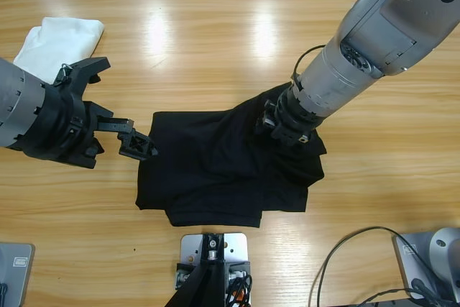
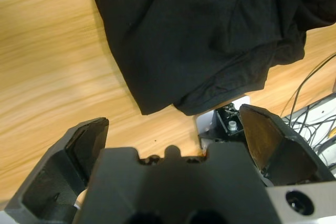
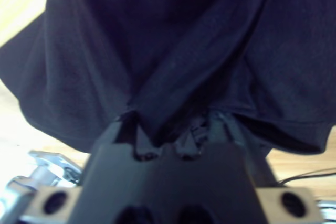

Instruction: Fold clothes

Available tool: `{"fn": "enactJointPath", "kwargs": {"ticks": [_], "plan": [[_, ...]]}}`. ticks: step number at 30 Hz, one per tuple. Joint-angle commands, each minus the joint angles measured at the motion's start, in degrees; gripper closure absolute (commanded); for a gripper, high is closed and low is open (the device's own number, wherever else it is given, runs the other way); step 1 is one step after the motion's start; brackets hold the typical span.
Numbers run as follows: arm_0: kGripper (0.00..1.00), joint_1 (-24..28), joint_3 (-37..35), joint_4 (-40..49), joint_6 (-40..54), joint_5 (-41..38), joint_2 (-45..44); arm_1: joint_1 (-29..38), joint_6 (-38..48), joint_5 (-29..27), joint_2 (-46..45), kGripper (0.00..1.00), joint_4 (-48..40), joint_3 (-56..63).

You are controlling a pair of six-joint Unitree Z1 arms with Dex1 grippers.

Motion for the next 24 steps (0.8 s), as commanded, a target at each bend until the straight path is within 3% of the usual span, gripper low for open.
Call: {"fn": "enactJointPath", "kwargs": {"ticks": [1,13,18,24], "plan": [[0.009,-0.44,4.11,-3.12,-1.24,-0.49,0.07,-0.36,-3.96,-0.63,1.65,1.0,-0.37,1.53],[0.009,-0.44,5.66,-5.33,-2.52,-0.74,0.14,-1.24,-8.42,-3.22,-7.1,1.0,4.8,4.29],[0.013,-0.44,5.8,-5.75,-3.05,-1.04,-0.21,-1.24,-9.04,-3.97,-15.01,1.0,18.16,3.82],[0.013,-0.97,6.56,-8.06,-5.0,-1.72,0.15,-0.97,-8.91,-3.25,-14.06,1.0,26.24,6.49]]}}
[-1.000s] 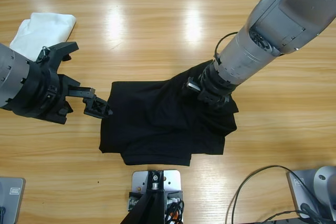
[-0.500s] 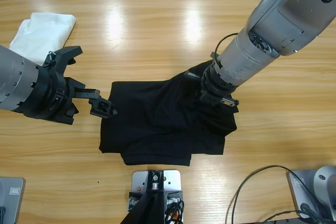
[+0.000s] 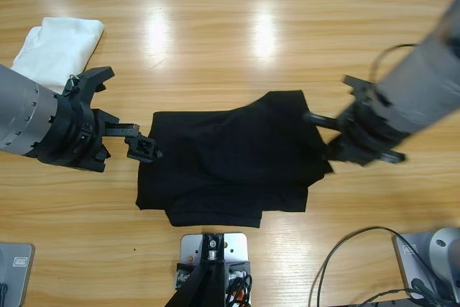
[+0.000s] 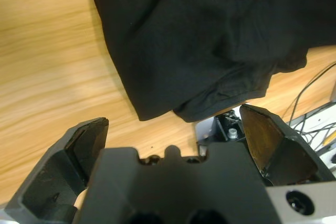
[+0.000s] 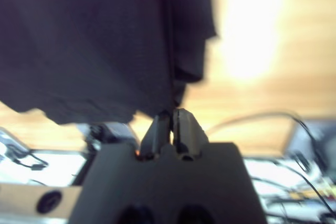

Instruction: Fold clothes

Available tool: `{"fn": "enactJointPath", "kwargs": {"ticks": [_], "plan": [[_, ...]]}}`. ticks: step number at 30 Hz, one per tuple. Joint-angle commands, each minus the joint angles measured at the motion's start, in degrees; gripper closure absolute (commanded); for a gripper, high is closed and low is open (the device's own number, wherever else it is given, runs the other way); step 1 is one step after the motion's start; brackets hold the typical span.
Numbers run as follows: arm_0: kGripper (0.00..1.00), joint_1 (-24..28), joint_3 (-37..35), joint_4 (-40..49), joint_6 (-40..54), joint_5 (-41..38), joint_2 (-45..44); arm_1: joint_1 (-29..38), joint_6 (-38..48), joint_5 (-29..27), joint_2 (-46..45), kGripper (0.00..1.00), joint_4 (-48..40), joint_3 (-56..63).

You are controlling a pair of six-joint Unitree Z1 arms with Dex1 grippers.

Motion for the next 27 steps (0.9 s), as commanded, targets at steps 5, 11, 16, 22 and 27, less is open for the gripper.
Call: {"fn": "enactJointPath", "kwargs": {"ticks": [5,11,16,22,27], "plan": [[0.012,-0.92,2.19,-2.73,-2.51,-1.31,0.25,1.34,-0.88,1.38,3.3,1.0,8.5,4.25],[0.009,-0.92,2.62,-2.73,-2.51,-1.4,0.16,1.87,-3.33,2.9,3.48,0.0,3.01,3.93],[0.013,-0.92,2.62,-3.84,-2.51,-2.63,1.25,1.13,-10.48,-5.45,-3.84,0.0,3.38,0.51],[0.013,-0.92,2.72,-6.46,-2.81,-3.67,1.65,-12.31,-33.4,0.13,5.62,0.004,-9.29,0.31],[0.013,-0.92,2.97,-8.9,-7.29,-3.69,4.73,-20.03,-43.76,7.21,13.43,0.01,-13.91,0.47]]}}
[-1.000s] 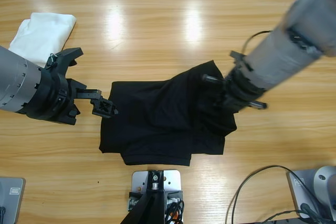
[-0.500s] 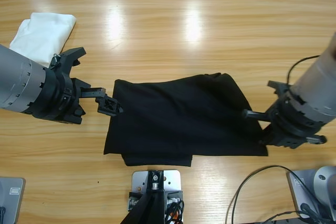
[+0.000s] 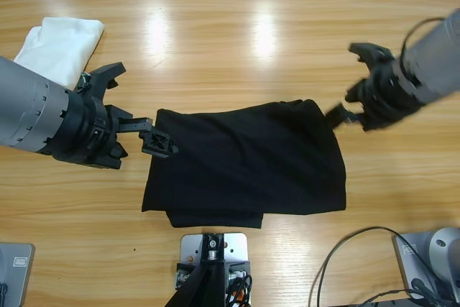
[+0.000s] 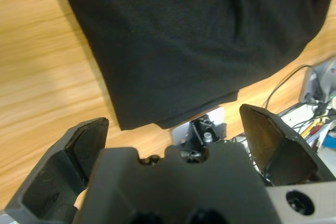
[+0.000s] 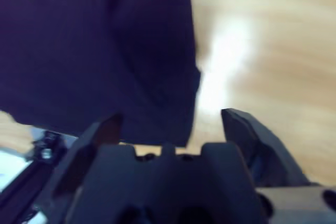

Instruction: Fold clothes

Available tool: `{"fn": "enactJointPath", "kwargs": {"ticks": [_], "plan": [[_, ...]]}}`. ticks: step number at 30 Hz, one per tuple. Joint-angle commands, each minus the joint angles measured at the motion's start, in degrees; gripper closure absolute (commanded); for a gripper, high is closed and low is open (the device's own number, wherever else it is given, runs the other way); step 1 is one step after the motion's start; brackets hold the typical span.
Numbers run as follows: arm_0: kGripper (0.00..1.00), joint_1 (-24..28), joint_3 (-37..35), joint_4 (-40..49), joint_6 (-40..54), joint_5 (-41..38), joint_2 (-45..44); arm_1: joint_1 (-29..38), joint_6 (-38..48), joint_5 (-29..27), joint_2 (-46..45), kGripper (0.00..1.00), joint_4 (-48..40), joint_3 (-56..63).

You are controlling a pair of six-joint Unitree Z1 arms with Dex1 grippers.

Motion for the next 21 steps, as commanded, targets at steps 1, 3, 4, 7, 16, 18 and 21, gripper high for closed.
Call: {"fn": "enactJointPath", "kwargs": {"ticks": [1,3,4,7,16,18,21], "plan": [[0.011,-0.61,2.16,-4.22,-5.53,-0.81,5.19,-11.14,-13.67,9.88,12.88,0.038,-6.55,1.03],[0.012,-0.61,1.87,-5.82,-6.66,-0.93,5.9,-12.79,-14.69,10.95,14.18,0.124,-6.67,1.05],[0.013,-0.61,1.6,-6.07,-6.87,-1.07,6.14,-13.44,-15.27,11.8,14.97,0.302,-6.85,1.1],[0.011,-0.61,1.87,-6.26,-7.1,-1.04,6.42,-13.85,-17.11,13.98,15.08,0.99,-7.25,1.08],[0.009,-0.61,4.15,-6.31,-6.68,-1.07,6.04,-15.03,-20.42,21.5,15.64,1.0,-8.63,2.43],[0.009,-0.61,4.56,-6.31,-6.68,-1.07,5.88,-16.38,-20.63,22.08,15.82,1.0,-9.4,3.58],[0.009,-0.61,4.78,-6.23,-6.68,-1.25,5.7,-18.96,-21.33,21.85,16.8,1.0,-9.89,3.93]]}}
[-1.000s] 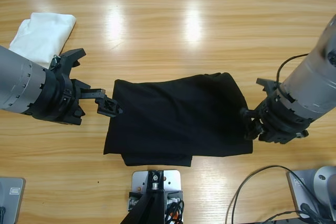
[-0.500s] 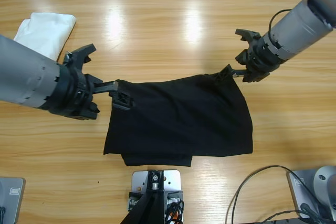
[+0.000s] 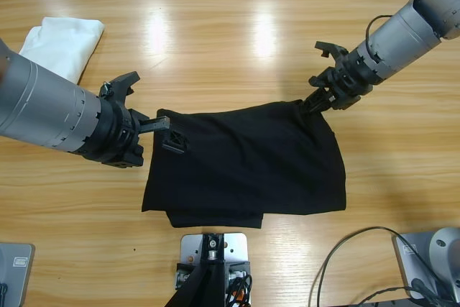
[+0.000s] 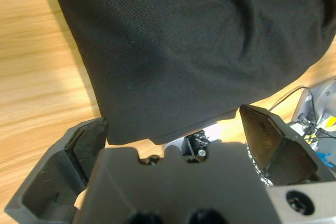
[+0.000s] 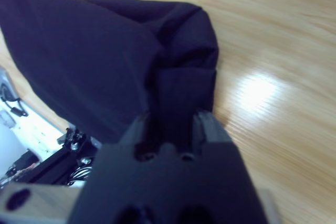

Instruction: Fold clothes

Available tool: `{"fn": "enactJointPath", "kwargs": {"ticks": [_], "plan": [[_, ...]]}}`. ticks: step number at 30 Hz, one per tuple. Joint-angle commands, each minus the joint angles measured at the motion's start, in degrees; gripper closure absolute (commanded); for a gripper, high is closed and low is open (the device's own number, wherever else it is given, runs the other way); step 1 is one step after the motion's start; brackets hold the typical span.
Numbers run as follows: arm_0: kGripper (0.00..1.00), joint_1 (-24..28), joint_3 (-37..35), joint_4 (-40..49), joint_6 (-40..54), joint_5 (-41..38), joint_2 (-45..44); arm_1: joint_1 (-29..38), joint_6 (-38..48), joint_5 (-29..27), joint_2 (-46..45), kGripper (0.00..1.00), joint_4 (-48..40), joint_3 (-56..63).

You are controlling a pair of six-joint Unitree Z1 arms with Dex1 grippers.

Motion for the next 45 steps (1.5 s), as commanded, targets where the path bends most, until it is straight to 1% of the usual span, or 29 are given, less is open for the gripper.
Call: {"fn": "enactJointPath", "kwargs": {"ticks": [1,3,7,8,9,10,13,16,18,19,20,22,23,24,26,27,29,33,35,40,43,44,45], "plan": [[0.009,-0.59,2.44,-0.78,-0.44,-1.16,1.8,-6.29,-1.76,1.03,4.11,1.0,-2.59,3.4],[0.009,-0.59,2.51,-0.77,-0.44,-1.25,1.44,-8.3,0.11,-0.83,3.09,1.0,-4.62,3.66],[0.009,-1.36,2.51,-0.77,-0.67,-1.34,1.59,-9.72,4.22,-1.76,1.31,1.0,-6.36,2.92],[0.009,-1.52,2.51,-0.85,-0.79,-1.34,1.68,-9.68,5.13,-1.09,1.88,0.856,-6.36,2.76],[0.009,-1.55,2.49,-0.85,-0.79,-1.34,1.77,-9.3,5.33,-0.14,2.3,0.171,-6.17,2.85],[0.009,-1.55,2.46,-0.78,-0.87,-1.34,1.72,-8.7,5.64,-0.25,2.33,0.0,-5.38,3.17],[0.009,-1.55,2.98,-0.77,-1.55,-1.18,1.52,-8.17,6.56,-1.3,2.0,0.0,-1.65,3.8],[0.009,-1.55,3.97,-0.77,-3.78,0.15,1.35,-8.07,6.47,-3.11,-0.67,0.0,3.0,3.78],[0.009,-0.78,4.58,-0.77,-6.12,1.72,0.93,-8.07,6.4,-5.42,-6.37,0.0,6.29,3.47],[0.013,-0.09,4.71,-0.77,-6.82,2.44,0.82,-8.05,6.03,-6.14,-10.83,0.0,7.47,3.05],[0.058,0.94,4.64,-0.82,-6.88,3.21,0.91,-7.63,5.48,-6.16,-14.44,0.0,8.59,2.66],[0.19,3.03,4.62,-1.35,-5.33,3.49,2.19,-5.94,3.2,-6.21,-22.01,0.0,12.3,0.78],[0.22,4.39,4.69,-1.52,-3.94,2.26,2.65,-5.32,2.74,-6.16,-25.11,0.0,14.01,0.41],[0.22,5.35,4.95,-1.59,-2.2,1.21,2.56,-5.01,2.34,-6.24,-27.15,0.0,15.77,0.46],[0.22,7.32,6.61,-3.42,2.84,-1.13,1.96,-4.99,1.76,-6.47,-28.5,0.0,16.93,2.61],[0.224,8.24,8.26,-6.06,5.25,-3.4,2.09,-4.99,1.72,-6.68,-28.82,0.0,16.93,4.1],[0.225,8.73,11.65,-11.17,6.31,-6.4,2.89,-4.99,1.72,-7.56,-29.43,0.0,16.84,6.98],[0.225,8.73,19.86,-22.03,4.09,-7.63,3.42,-4.99,1.9,-7.47,-31.26,0.0,16.91,9.0],[0.225,8.73,22.69,-26.99,3.37,-8.2,4.27,-4.99,1.9,-7.47,-31.31,0.0,17.08,9.18],[0.225,8.73,26.84,-40.26,1.67,-9.34,10.17,-4.99,1.9,-7.47,-31.37,0.0,17.28,9.94],[0.228,8.73,27.03,-43.76,0.88,-9.73,11.63,-4.99,1.9,-7.53,-31.37,0.0,17.63,10.01],[0.288,8.73,27.17,-44.61,0.58,-10.06,11.81,-4.99,1.9,-7.54,-31.21,0.0,17.61,9.94],[0.488,8.73,27.29,-46.1,0.54,-11.57,12.32,-4.99,1.9,-7.56,-30.93,0.0,17.51,9.92]]}}
